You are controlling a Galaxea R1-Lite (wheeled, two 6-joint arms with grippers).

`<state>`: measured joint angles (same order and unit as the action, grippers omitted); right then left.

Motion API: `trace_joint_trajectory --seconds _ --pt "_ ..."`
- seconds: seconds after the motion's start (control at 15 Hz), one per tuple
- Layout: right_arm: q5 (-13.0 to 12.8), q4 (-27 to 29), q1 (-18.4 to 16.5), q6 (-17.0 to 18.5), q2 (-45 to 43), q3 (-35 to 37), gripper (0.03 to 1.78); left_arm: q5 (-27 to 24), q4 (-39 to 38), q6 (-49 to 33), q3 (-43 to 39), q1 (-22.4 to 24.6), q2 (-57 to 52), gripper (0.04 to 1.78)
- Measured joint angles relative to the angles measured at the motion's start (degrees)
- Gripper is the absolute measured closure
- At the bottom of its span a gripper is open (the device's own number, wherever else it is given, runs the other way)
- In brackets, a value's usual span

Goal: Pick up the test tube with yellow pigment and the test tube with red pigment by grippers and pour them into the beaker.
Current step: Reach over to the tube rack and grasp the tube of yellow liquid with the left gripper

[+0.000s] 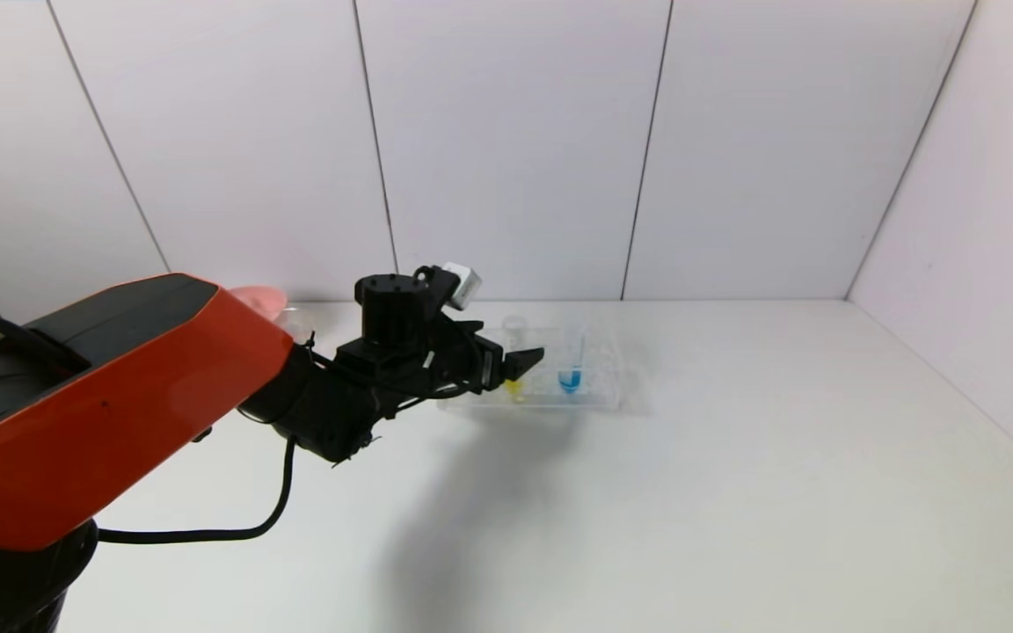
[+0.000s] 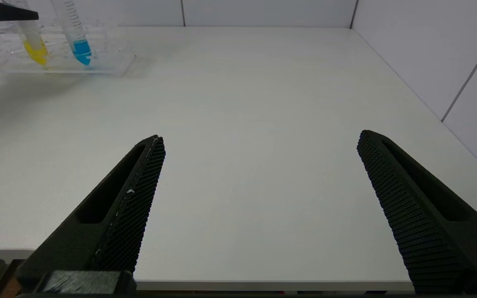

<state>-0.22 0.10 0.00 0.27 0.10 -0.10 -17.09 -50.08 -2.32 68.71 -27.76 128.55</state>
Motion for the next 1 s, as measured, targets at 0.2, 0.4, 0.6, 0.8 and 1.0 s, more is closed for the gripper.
trace_joint_trajectory --seconds 0.2,0.4,0.6,0.8,1.0 --pt "0.0 0.0 0.0 0.0 0.0 0.0 0.11 -0.1 0.2 0.0 0.2 0.0 0.1 0.13" --pt "0.0 0.0 0.0 0.0 0.0 0.0 0.11 -0.1 0.2 0.1 0.2 0.0 0.2 0.43" --pt "0.0 0.0 0.0 0.0 0.0 0.0 0.11 -0.2 0.3 0.1 0.2 -0.1 0.2 0.96" --pt "0.0 0.0 0.0 0.0 0.0 0.0 0.11 -0.3 0.2 0.0 0.1 0.0 0.2 1.37" --pt "0.0 0.0 0.0 0.0 0.0 0.0 0.11 -0.5 0.2 0.1 0.1 0.0 0.2 1.39"
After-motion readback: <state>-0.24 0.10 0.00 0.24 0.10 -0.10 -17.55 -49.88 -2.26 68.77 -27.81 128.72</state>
